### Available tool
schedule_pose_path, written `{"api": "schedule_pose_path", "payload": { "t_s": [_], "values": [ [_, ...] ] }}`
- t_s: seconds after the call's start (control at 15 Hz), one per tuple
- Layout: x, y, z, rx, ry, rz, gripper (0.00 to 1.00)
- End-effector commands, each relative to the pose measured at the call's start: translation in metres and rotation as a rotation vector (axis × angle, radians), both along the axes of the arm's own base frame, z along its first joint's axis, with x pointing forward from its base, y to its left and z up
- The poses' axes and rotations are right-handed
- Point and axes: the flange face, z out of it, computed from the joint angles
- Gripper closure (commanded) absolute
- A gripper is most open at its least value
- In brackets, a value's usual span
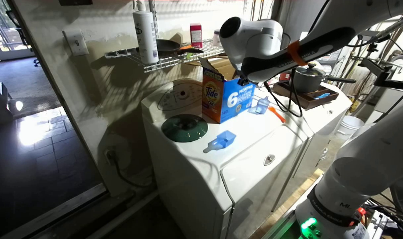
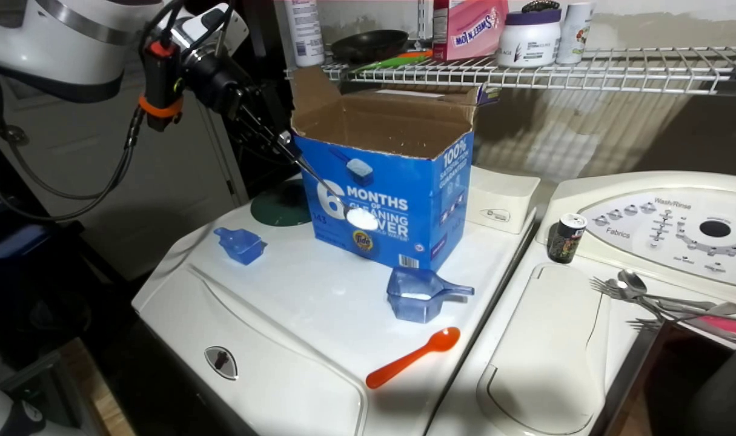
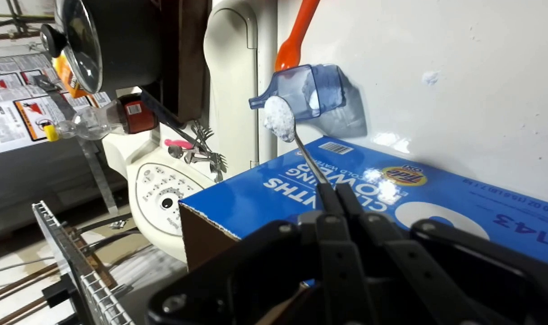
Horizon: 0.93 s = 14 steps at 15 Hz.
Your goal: Use the silver spoon to place soap from the box in the blue measuring cup on the right.
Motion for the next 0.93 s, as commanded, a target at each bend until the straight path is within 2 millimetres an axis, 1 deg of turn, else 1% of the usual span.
{"api": "schedule_pose_path", "payload": {
  "t_s": [0.0,0.47,0.87],
  "values": [
    [-0.007,-0.009,-0.004,0.010,-0.026,0.003,0.99],
    [-0.005,-0.027,-0.017,0.037,-0.030,0.002,0.99],
    [-0.002,-0.038,-0.022,0.064,-0.051,0.015,0.99]
  ]
}}
